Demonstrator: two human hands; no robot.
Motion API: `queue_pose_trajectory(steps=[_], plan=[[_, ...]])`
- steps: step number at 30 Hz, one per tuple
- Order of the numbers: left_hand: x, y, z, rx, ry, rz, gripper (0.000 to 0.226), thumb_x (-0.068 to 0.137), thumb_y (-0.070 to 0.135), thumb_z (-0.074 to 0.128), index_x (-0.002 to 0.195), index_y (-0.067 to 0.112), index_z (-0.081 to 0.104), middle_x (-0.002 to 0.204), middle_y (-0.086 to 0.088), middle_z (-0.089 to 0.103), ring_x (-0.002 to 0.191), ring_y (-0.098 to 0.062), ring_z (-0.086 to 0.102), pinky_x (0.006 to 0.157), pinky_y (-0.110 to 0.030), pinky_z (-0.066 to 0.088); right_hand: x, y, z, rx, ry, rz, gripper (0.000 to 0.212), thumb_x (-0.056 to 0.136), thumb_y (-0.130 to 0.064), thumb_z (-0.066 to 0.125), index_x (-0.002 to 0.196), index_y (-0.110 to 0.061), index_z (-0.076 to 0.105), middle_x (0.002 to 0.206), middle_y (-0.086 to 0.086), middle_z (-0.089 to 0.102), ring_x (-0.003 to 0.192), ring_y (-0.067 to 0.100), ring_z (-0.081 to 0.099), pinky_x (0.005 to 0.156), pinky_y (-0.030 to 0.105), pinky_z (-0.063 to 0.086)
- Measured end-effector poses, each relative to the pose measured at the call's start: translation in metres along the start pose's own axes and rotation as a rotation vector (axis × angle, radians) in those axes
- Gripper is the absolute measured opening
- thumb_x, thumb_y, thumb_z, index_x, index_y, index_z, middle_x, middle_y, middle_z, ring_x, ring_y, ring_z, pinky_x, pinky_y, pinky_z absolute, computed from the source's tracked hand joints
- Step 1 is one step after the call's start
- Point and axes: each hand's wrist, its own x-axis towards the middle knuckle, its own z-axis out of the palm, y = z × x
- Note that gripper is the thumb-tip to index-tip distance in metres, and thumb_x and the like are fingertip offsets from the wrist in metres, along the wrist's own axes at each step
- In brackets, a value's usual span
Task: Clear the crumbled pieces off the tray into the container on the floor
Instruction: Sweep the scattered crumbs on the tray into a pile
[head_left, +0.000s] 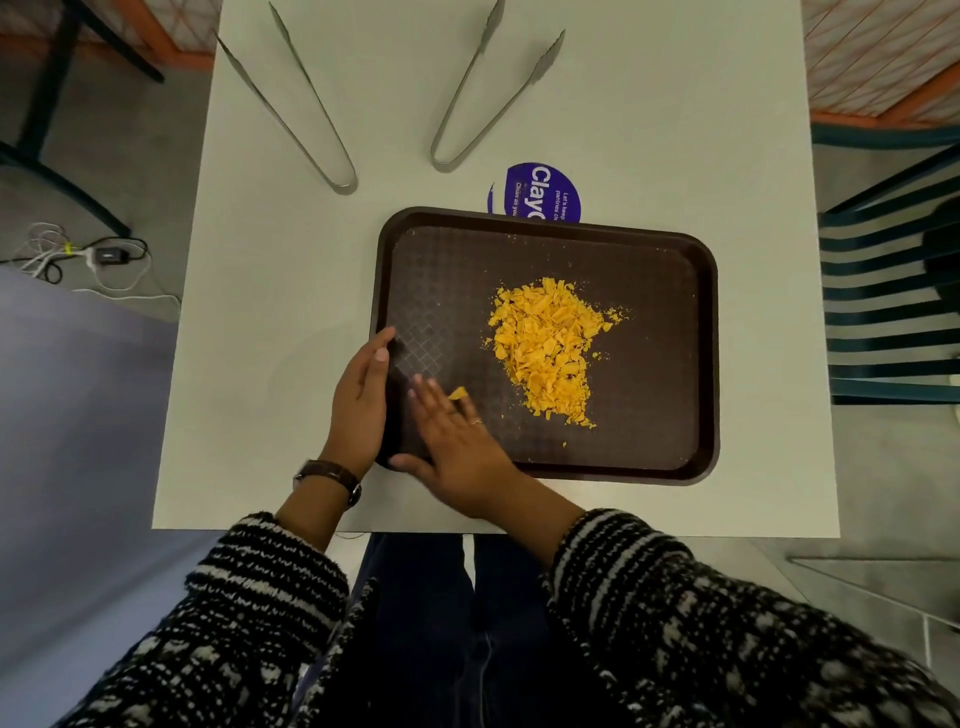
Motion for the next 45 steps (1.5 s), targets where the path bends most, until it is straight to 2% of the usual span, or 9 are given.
queue_pose_trajectory(steps=[4, 10, 15, 20, 25, 29, 31, 37, 45], plan=[[0.004, 0.001, -0.001, -0.035, -0.014, 0.001, 0.030, 0.100, 0.031, 0.031, 0.125, 0.036, 0.047, 0.135, 0.011, 0.048, 0.128, -0.007, 0.043, 0.109, -0.025, 0.031, 0.021, 0.001, 0.001, -0.078, 0.035, 0.050, 0.080, 0.092, -0.063, 0.017, 0.150, -0.011, -0.002, 0.159, 0.002, -0.010, 0.144, 0.011, -0.018, 0.116, 0.050, -0.015], [0.008, 0.002, 0.000, -0.019, -0.033, -0.009, 0.031, 0.101, 0.034, 0.029, 0.126, 0.037, 0.046, 0.140, 0.006, 0.046, 0.129, -0.008, 0.041, 0.103, -0.017, 0.031, 0.009, 0.035, -0.020, -0.145, 0.230, 0.372, 0.093, 0.078, -0.069, -0.006, 0.149, -0.008, -0.003, 0.158, 0.003, -0.015, 0.144, 0.017, -0.020, 0.105, 0.045, -0.031], [0.011, 0.009, 0.006, -0.010, -0.054, 0.005, 0.036, 0.101, 0.030, 0.029, 0.133, 0.026, 0.047, 0.142, 0.002, 0.046, 0.131, -0.010, 0.041, 0.110, -0.026, 0.030, 0.016, 0.006, -0.021, -0.137, 0.176, 0.234, 0.087, 0.085, -0.068, 0.001, 0.150, -0.010, -0.001, 0.158, 0.003, -0.013, 0.145, 0.017, -0.018, 0.112, 0.051, -0.022], [0.020, 0.016, 0.005, -0.023, -0.057, -0.023, 0.039, 0.101, 0.029, 0.029, 0.138, 0.022, 0.042, 0.145, 0.002, 0.042, 0.131, -0.007, 0.038, 0.111, -0.024, 0.028, 0.056, -0.011, -0.016, -0.212, 0.061, 0.073, 0.068, 0.098, -0.048, 0.017, 0.150, -0.011, -0.008, 0.160, 0.006, -0.012, 0.146, 0.017, -0.015, 0.110, 0.042, -0.025], [0.030, 0.009, 0.000, -0.020, -0.050, -0.043, 0.042, 0.100, 0.034, 0.029, 0.139, 0.023, 0.041, 0.146, 0.002, 0.042, 0.134, -0.010, 0.037, 0.115, -0.033, 0.026, 0.060, 0.025, -0.036, -0.407, 0.134, 0.300, 0.082, 0.091, -0.064, 0.006, 0.148, -0.006, -0.009, 0.158, 0.010, -0.016, 0.145, 0.022, -0.018, 0.109, 0.047, -0.024], [0.029, 0.012, 0.003, 0.011, -0.048, -0.040, 0.043, 0.100, 0.036, 0.026, 0.139, 0.024, 0.041, 0.146, 0.002, 0.041, 0.133, -0.011, 0.038, 0.112, -0.028, 0.027, 0.038, 0.046, -0.043, -0.483, 0.162, 0.516, 0.093, 0.085, -0.071, 0.000, 0.146, -0.002, -0.012, 0.157, 0.016, -0.016, 0.145, 0.026, -0.019, 0.111, 0.050, -0.022], [0.029, 0.014, 0.004, 0.004, -0.045, -0.034, 0.043, 0.100, 0.035, 0.026, 0.139, 0.023, 0.041, 0.146, 0.002, 0.041, 0.133, -0.011, 0.037, 0.113, -0.029, 0.027, 0.036, 0.035, -0.041, -0.471, 0.166, 0.499, 0.093, 0.085, -0.071, 0.000, 0.146, -0.002, -0.011, 0.156, 0.016, -0.017, 0.144, 0.027, -0.020, 0.112, 0.051, -0.021], [0.035, 0.020, 0.001, -0.041, -0.041, -0.029, 0.041, 0.101, 0.027, 0.029, 0.139, 0.017, 0.040, 0.147, -0.002, 0.041, 0.134, -0.011, 0.037, 0.115, -0.031, 0.027, 0.074, -0.013, -0.024, -0.428, 0.099, 0.156, 0.071, 0.097, -0.051, 0.014, 0.150, -0.008, -0.007, 0.159, 0.010, -0.011, 0.146, 0.021, -0.015, 0.104, 0.047, -0.031], [0.043, 0.022, -0.004, -0.058, -0.038, -0.051, 0.042, 0.100, 0.035, 0.030, 0.138, 0.022, 0.043, 0.145, 0.004, 0.043, 0.132, -0.007, 0.039, 0.114, -0.029, 0.028, 0.085, 0.038, -0.065, -0.509, 0.133, 0.343, 0.070, 0.097, -0.049, 0.008, 0.148, -0.004, -0.008, 0.158, 0.013, -0.013, 0.146, 0.024, -0.013, 0.107, 0.049, -0.025]])
